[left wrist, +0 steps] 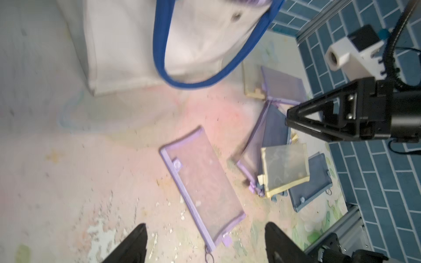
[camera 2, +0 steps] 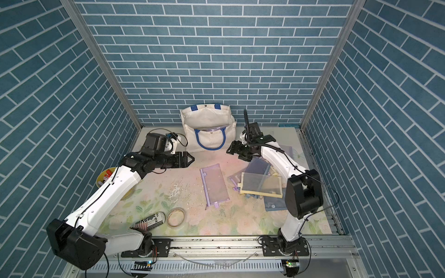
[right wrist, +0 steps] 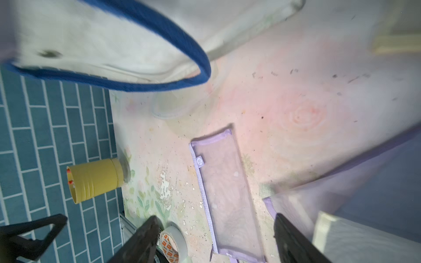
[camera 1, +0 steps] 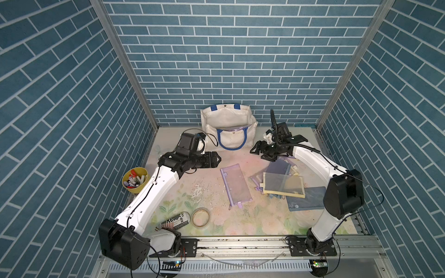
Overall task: Put the pencil pouch into the canvas bag
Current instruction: Pick up the pencil pouch from the center of the board.
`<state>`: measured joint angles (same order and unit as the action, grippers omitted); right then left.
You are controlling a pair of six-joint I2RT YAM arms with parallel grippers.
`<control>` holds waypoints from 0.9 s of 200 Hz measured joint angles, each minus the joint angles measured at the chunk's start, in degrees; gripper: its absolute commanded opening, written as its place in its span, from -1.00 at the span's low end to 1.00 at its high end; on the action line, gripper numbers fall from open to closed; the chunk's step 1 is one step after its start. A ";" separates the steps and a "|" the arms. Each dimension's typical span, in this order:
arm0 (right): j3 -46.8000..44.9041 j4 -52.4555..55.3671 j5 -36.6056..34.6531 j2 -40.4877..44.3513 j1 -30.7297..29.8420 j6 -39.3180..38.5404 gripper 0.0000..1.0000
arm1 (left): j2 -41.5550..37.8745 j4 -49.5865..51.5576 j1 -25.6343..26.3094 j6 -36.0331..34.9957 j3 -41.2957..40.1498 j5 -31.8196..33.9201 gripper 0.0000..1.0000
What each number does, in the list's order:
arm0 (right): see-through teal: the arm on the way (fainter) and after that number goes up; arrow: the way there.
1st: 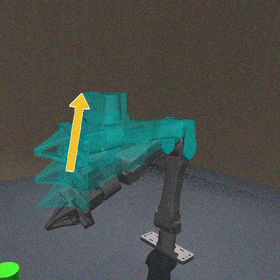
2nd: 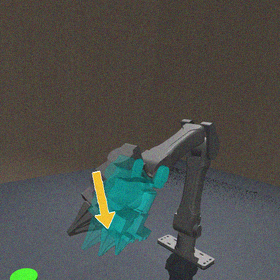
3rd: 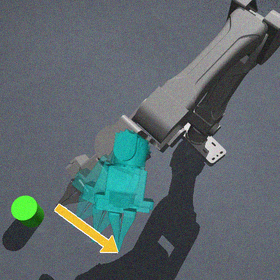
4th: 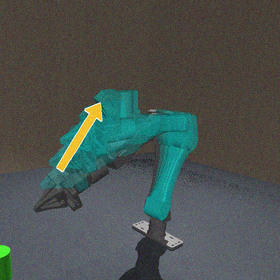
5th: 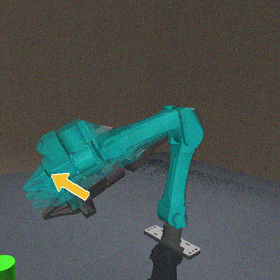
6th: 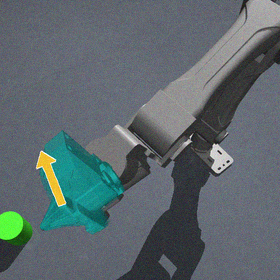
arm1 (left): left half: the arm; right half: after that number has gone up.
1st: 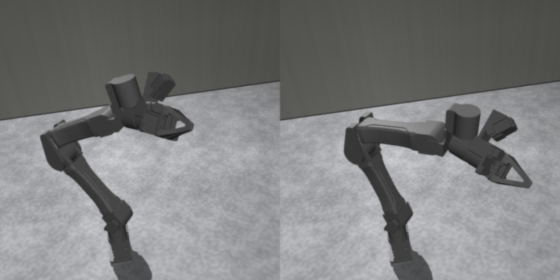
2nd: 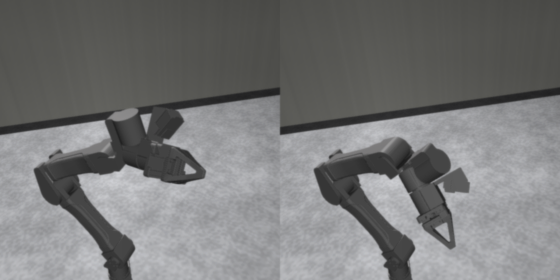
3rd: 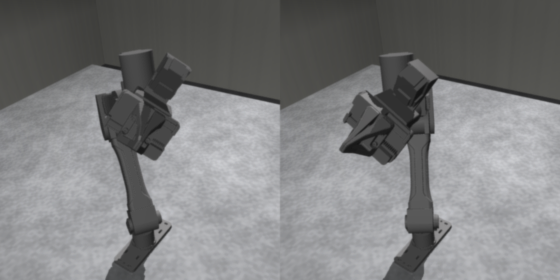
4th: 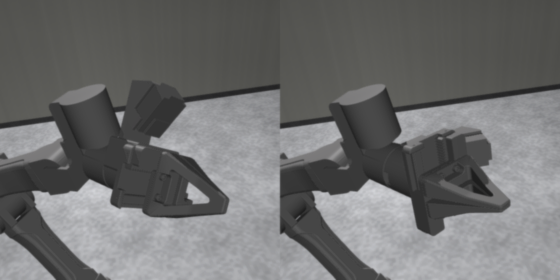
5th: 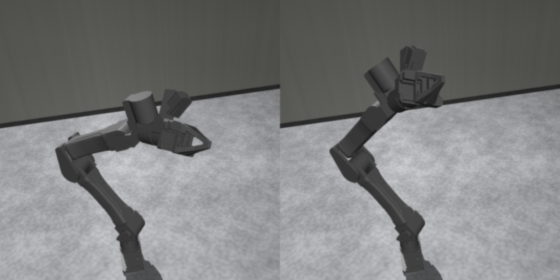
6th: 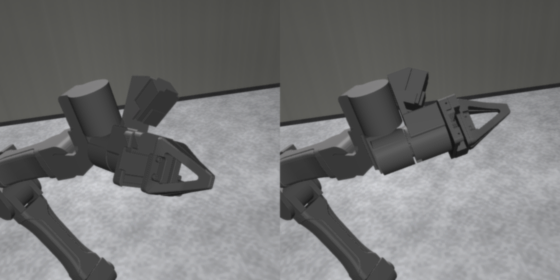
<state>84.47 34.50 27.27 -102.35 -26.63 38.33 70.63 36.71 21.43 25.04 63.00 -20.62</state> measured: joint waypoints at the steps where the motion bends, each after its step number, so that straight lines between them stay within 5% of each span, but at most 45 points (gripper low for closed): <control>1: 0.00 -0.07 0.04 -0.24 -0.09 0.02 0.56 | -0.09 -0.11 0.00 0.17 -0.42 -0.09 0.63; 56: 0.09 -3.56 2.21 -12.11 -3.39 1.44 0.42 | 1.51 -14.88 0.26 12.83 -19.78 -3.21 0.56; 180: -2.29 -9.68 5.11 -17.14 -6.67 4.92 0.25 | 21.35 -54.03 4.13 28.96 -28.39 -6.21 0.41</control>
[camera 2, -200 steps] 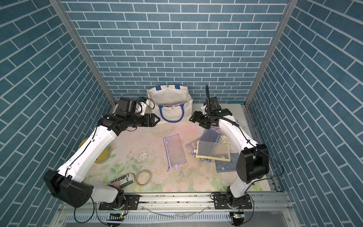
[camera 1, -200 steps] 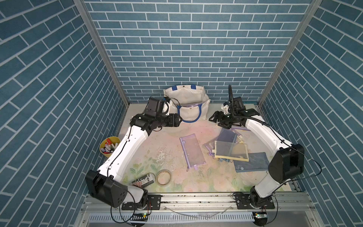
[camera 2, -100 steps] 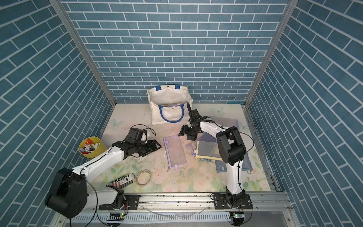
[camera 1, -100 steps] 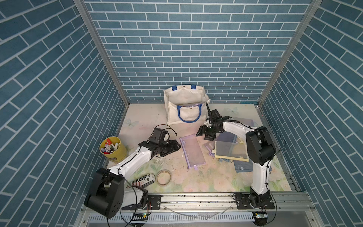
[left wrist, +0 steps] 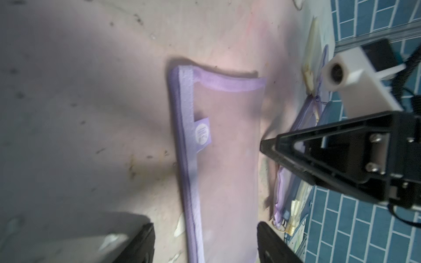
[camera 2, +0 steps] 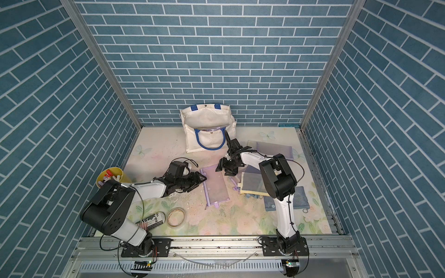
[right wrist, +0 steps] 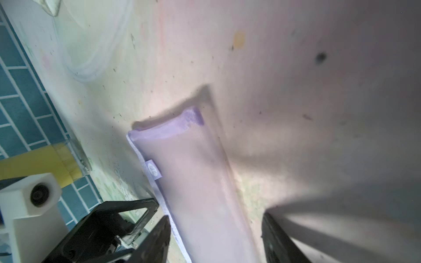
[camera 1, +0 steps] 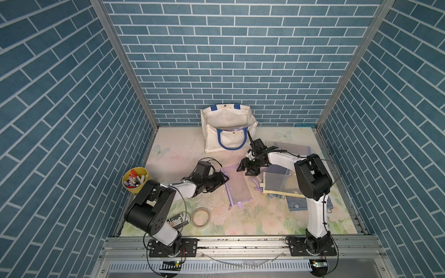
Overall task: Put the pencil pouch into the canvas bag
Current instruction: Pick up the pencil pouch from the center of the board.
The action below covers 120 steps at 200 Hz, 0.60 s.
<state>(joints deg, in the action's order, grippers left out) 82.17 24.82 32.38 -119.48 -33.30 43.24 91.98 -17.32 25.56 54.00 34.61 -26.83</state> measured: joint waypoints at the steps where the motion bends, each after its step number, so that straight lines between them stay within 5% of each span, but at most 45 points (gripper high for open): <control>1: -0.04 -0.11 0.00 0.00 -0.02 0.04 0.25 | 0.11 -0.22 0.04 0.09 0.02 0.02 0.41; 25: -0.85 -2.45 1.29 -0.07 -0.46 1.33 0.17 | 2.75 -6.10 1.09 2.10 0.02 0.02 0.35; 64: -2.54 -4.94 1.97 -0.17 -0.79 2.95 -0.31 | 3.30 -8.50 1.68 3.61 -0.66 1.33 0.10; 120: -4.42 -8.26 2.99 -0.13 -0.79 4.35 -0.75 | 3.06 -9.75 1.73 4.09 -0.90 2.45 -0.69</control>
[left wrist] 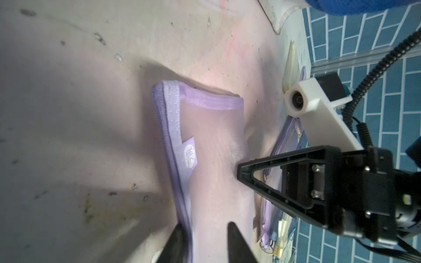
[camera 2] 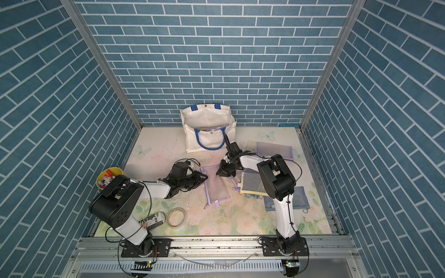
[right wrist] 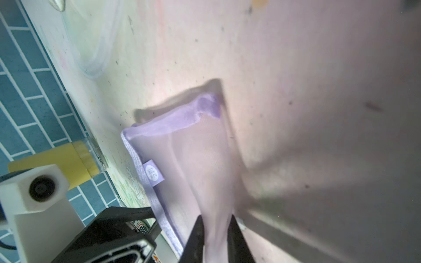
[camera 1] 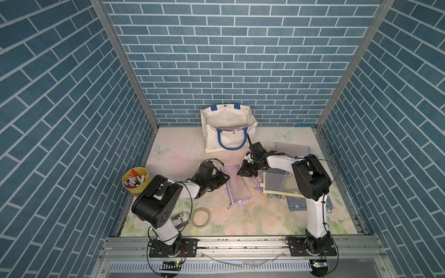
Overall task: Put the pencil pouch into the canvas bag
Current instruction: Pick up the pencil pouch from the center of the board, then place the pencil pouch in the canvas bag.
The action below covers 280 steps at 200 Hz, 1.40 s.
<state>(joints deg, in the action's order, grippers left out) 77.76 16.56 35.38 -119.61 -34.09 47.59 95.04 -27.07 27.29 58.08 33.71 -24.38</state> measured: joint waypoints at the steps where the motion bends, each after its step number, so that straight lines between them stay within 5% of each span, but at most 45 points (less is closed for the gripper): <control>1: 0.00 -0.04 0.02 0.00 0.00 0.00 -0.75 | -0.02 0.00 0.00 0.22 0.00 -0.02 -0.71; 19: -0.17 -0.79 0.28 0.31 0.00 0.15 -0.78 | -0.68 -0.02 0.00 -0.09 0.00 0.31 -1.00; 55: -0.35 -0.76 0.44 3.26 0.00 -0.07 -0.61 | -4.11 2.36 0.00 -1.60 0.13 0.66 -1.00; 80: -0.35 1.42 -0.31 7.23 0.00 -1.64 -0.24 | -9.70 9.92 0.00 -5.68 2.27 1.79 -1.00; 111: -0.35 5.18 -2.29 13.29 0.11 -3.08 0.09 | -18.16 24.59 0.00 -15.67 11.28 4.61 -1.00; 158: 0.52 10.75 -5.46 21.16 1.46 -4.48 0.25 | -23.28 44.72 0.02 -35.26 31.01 9.86 -1.00; 213: 2.27 16.57 -8.50 27.98 4.17 -5.09 0.30 | -19.43 58.21 0.02 -56.72 53.11 16.35 -1.00; 280: 2.27 24.59 -10.19 33.40 5.03 -6.49 0.30 | -0.68 56.35 0.02 -78.79 80.61 25.68 -1.00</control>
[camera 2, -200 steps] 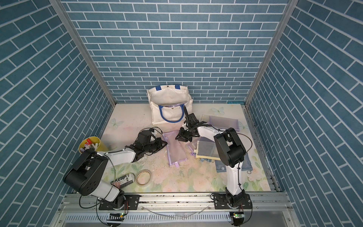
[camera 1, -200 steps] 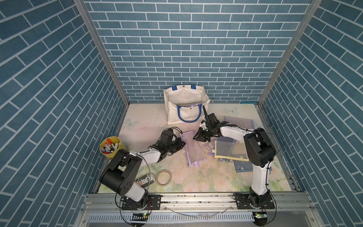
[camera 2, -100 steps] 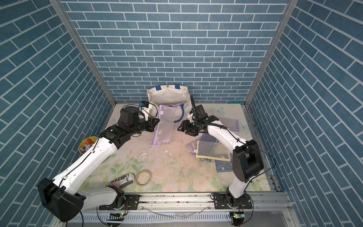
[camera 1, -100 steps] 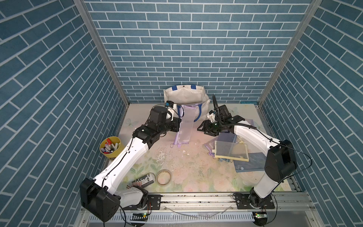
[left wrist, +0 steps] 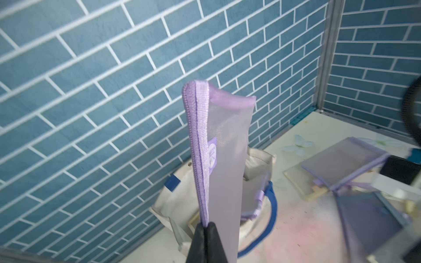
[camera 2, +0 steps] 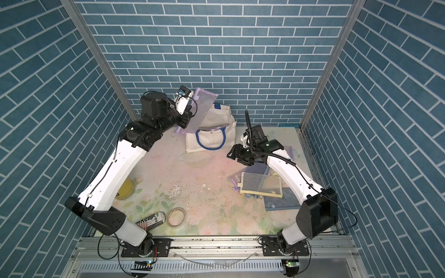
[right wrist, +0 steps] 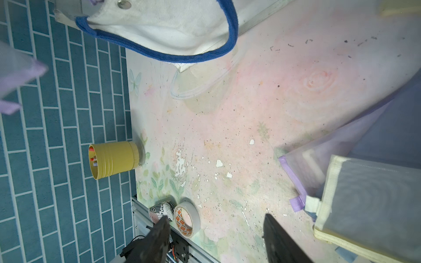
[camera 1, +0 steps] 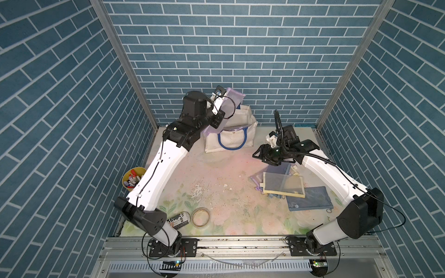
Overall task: Put the pencil pouch into the canvas bag
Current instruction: Place the pencil pouch in the canvas bag.
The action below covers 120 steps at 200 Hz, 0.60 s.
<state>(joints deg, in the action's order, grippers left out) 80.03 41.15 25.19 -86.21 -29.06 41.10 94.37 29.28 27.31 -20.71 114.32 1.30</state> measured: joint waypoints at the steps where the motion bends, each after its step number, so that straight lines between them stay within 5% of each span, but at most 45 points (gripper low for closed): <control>1: 0.00 0.07 0.02 0.02 0.00 -0.02 0.30 | 0.26 -0.07 -0.02 -0.24 0.28 0.09 -1.00; 60: -2.62 4.35 0.11 6.16 2.05 -1.88 0.29 | 21.75 -2.64 1.55 -12.50 21.73 6.95 -1.00; 120: -6.01 4.63 1.31 8.35 5.27 -2.58 0.28 | 30.05 -3.28 3.58 -20.04 21.29 13.79 -1.00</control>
<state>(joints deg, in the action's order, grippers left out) 74.02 45.78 26.50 -77.87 -23.79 38.52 124.42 26.00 30.89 -40.75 135.61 15.09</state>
